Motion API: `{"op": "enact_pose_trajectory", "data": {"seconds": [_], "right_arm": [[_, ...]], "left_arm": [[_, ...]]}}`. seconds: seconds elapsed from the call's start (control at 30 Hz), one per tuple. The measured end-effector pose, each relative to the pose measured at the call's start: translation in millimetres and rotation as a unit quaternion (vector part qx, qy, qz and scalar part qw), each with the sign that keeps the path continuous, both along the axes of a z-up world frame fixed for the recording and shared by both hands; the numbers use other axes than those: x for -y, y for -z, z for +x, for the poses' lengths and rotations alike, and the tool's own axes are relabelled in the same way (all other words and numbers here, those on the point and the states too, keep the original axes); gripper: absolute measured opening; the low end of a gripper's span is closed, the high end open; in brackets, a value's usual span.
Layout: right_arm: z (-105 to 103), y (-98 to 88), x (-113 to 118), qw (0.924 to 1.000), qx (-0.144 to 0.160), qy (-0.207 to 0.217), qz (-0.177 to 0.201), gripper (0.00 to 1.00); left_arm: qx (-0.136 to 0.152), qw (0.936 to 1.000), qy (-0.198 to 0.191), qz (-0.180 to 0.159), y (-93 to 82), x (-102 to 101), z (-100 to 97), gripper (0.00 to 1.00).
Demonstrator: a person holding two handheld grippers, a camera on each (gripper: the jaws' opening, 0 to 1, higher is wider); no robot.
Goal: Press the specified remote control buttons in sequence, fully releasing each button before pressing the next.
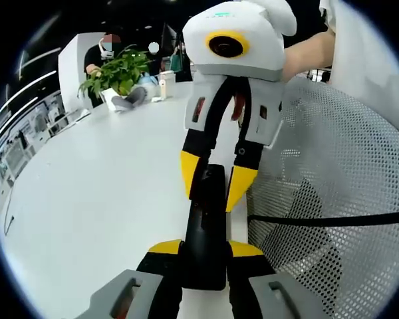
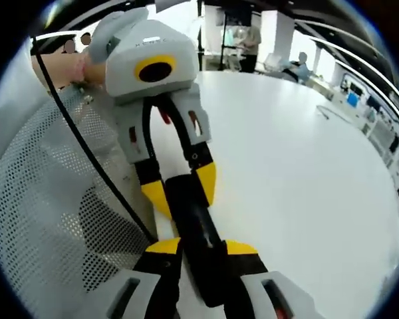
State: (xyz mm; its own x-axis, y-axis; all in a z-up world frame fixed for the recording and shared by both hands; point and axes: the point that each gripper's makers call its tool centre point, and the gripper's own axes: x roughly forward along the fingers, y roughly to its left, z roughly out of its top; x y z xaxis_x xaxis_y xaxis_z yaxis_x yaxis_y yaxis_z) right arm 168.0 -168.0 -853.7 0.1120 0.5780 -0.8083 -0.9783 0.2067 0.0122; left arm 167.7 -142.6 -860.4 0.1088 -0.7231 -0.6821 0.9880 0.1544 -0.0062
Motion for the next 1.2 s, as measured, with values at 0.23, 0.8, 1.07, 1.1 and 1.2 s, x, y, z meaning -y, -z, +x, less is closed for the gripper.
{"op": "enact_pose_trajectory", "data": {"seconds": [0.23,0.8,1.07,1.1,1.2], "right_arm": [[1,8.0,14,0.9995,0.013,-0.011,-0.025,0.25],[2,10.6,15,0.9988,0.019,-0.042,-0.018,0.23],[5,10.3,13,0.9991,0.015,-0.038,-0.008,0.21],[5,10.2,13,0.9992,0.014,-0.037,-0.006,0.21],[6,10.0,13,0.9992,0.017,-0.035,-0.006,0.21]], "left_arm": [[0.000,1.0000,0.002,-0.001,0.2,0,-0.1,0.24],[-0.002,0.9999,0.005,0.009,0.4,0,-1.2,0.24],[-0.007,0.9994,-0.009,0.032,1.7,2,-0.3,0.33],[-0.004,0.9994,-0.006,0.033,1.3,2,-0.9,0.35],[-0.004,0.9992,-0.007,0.039,1.6,1,-2.1,0.40]]}}
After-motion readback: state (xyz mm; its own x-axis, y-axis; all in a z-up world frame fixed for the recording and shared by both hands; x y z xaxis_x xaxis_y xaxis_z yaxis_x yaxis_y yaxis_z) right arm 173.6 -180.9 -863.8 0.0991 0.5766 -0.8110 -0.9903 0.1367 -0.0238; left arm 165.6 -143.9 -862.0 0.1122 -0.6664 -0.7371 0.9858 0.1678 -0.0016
